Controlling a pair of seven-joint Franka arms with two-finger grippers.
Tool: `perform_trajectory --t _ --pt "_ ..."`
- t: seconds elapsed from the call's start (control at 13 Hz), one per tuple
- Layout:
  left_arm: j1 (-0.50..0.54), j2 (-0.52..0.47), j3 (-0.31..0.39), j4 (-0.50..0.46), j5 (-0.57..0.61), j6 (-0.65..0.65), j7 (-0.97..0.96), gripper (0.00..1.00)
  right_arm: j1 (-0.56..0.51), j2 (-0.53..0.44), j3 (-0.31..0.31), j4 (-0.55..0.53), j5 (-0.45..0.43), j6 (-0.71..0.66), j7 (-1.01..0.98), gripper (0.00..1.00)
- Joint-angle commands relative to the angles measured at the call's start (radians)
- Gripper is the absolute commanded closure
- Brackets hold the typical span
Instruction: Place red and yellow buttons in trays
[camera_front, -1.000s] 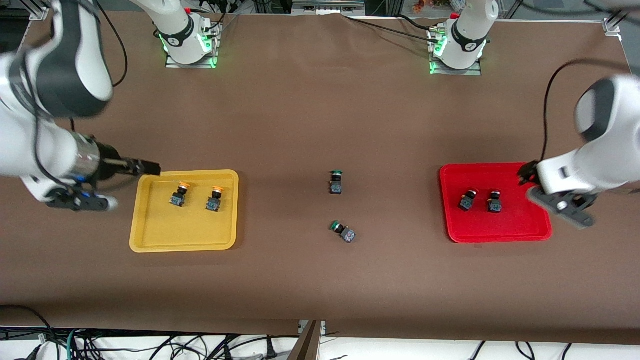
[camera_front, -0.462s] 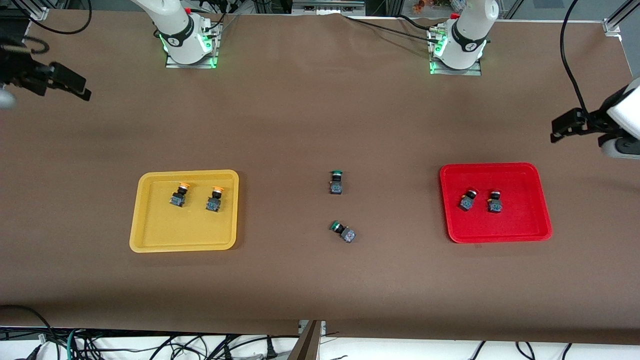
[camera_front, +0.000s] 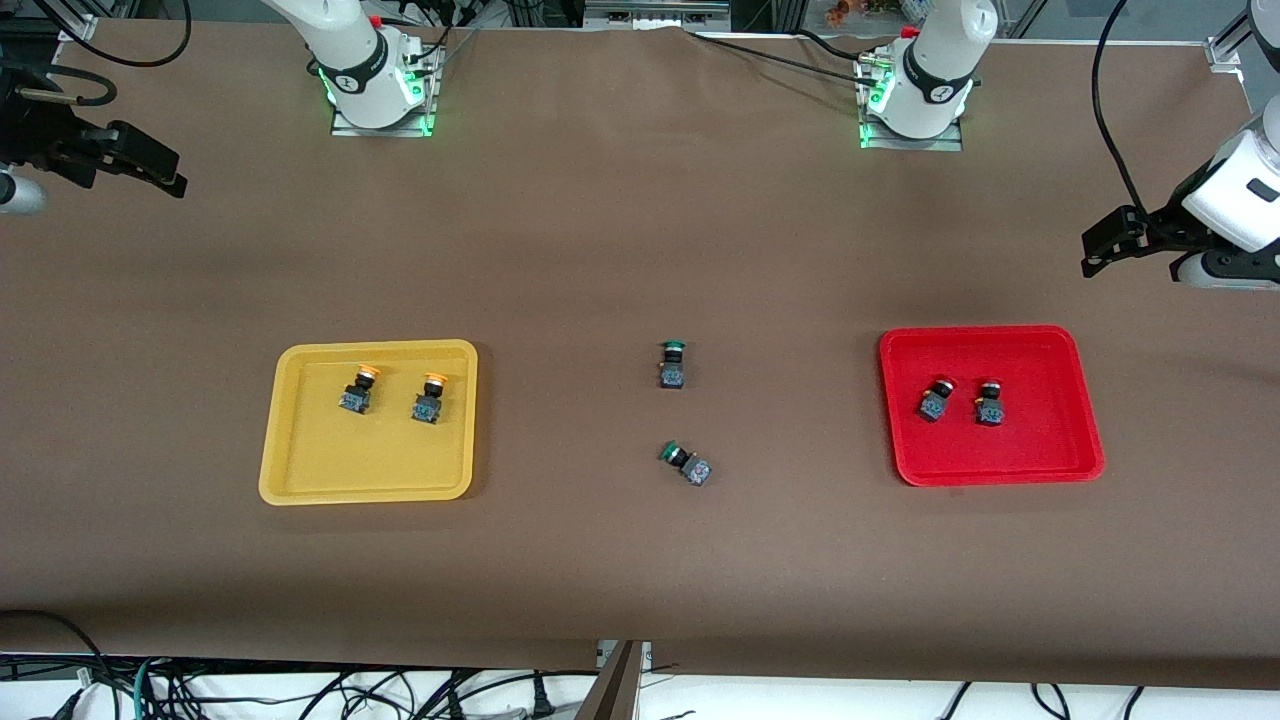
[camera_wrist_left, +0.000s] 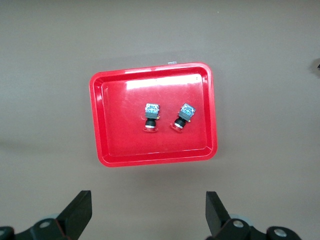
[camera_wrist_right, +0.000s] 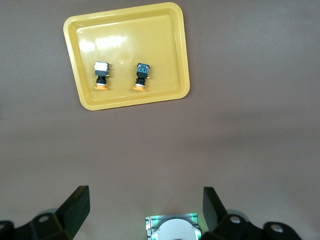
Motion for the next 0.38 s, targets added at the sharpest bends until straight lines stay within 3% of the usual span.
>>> perform_trajectory --t 0.0,0.31 --pt "-0.019 0.019 0.013 0.044 -0.015 -0.041 -0.017 0.00 -0.016 0.003 0.010 0.001 -0.014 -0.008 -0.008 0.00" --pt "-0.028 0.050 0.011 0.092 -0.015 -0.078 -0.014 0.00 -0.014 0.006 0.011 0.001 -0.014 -0.005 -0.006 0.00"
